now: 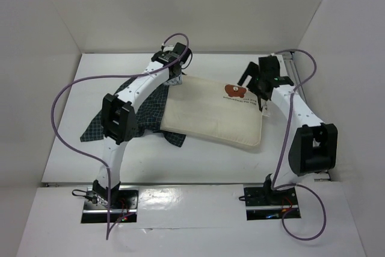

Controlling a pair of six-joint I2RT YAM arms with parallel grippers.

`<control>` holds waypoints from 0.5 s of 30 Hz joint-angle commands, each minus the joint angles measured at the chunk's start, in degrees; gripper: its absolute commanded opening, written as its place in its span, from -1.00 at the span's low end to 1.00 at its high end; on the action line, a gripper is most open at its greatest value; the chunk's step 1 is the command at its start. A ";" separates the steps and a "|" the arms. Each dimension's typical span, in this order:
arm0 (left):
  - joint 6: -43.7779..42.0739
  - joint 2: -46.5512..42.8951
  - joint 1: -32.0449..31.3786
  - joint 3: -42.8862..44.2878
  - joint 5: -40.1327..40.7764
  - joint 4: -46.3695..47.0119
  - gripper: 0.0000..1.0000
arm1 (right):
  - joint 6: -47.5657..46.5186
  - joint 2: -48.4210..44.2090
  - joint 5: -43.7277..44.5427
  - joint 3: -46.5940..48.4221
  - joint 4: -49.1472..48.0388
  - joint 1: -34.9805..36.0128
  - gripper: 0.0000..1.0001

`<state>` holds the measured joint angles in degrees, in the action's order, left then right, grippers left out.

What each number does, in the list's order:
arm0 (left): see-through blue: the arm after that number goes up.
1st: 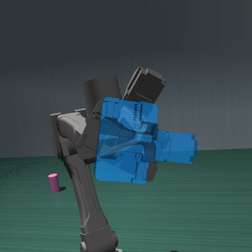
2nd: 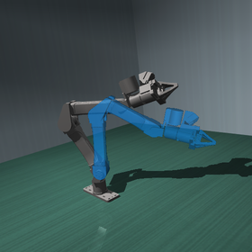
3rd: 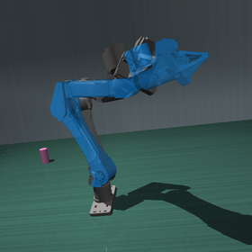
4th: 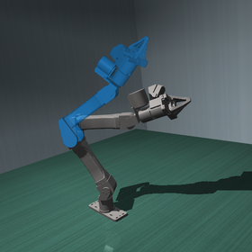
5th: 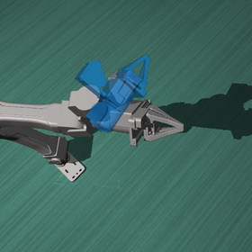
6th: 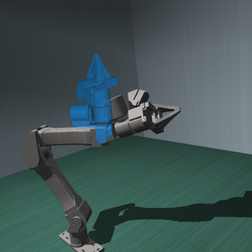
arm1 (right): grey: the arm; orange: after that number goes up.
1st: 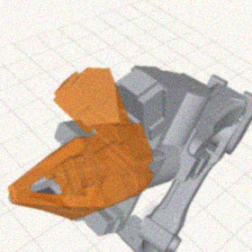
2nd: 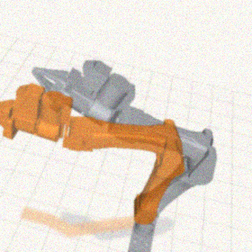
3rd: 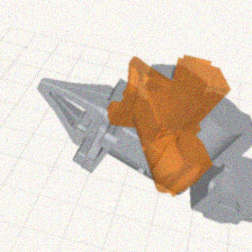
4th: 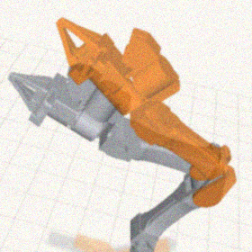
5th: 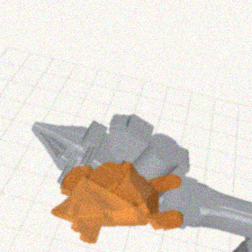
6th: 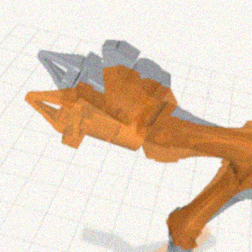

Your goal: Put the pillow into the pillowcase

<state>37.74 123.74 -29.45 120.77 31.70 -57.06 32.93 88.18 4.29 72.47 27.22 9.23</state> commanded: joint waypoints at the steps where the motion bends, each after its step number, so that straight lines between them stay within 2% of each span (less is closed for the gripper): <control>1: -1.16 3.69 2.55 5.87 1.53 0.36 0.35 | -0.67 -1.61 -0.06 -5.04 2.40 -4.04 0.99; 5: -2.74 7.21 3.17 7.29 -0.58 3.08 0.35 | -0.14 -1.08 -3.94 -8.03 -0.23 -9.40 0.99; 13: -5.91 13.01 4.23 10.98 -6.46 5.20 0.27 | -0.14 2.61 -10.88 -10.50 -4.19 -11.08 0.99; 15: -6.53 13.01 4.23 11.50 -7.09 5.20 0.09 | -0.14 4.10 -13.25 -11.21 -5.51 -11.08 0.99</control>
<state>33.58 135.85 -25.10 130.04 27.86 -53.45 33.06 90.48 -4.23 62.26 25.26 -1.65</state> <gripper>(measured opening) 0.571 0.994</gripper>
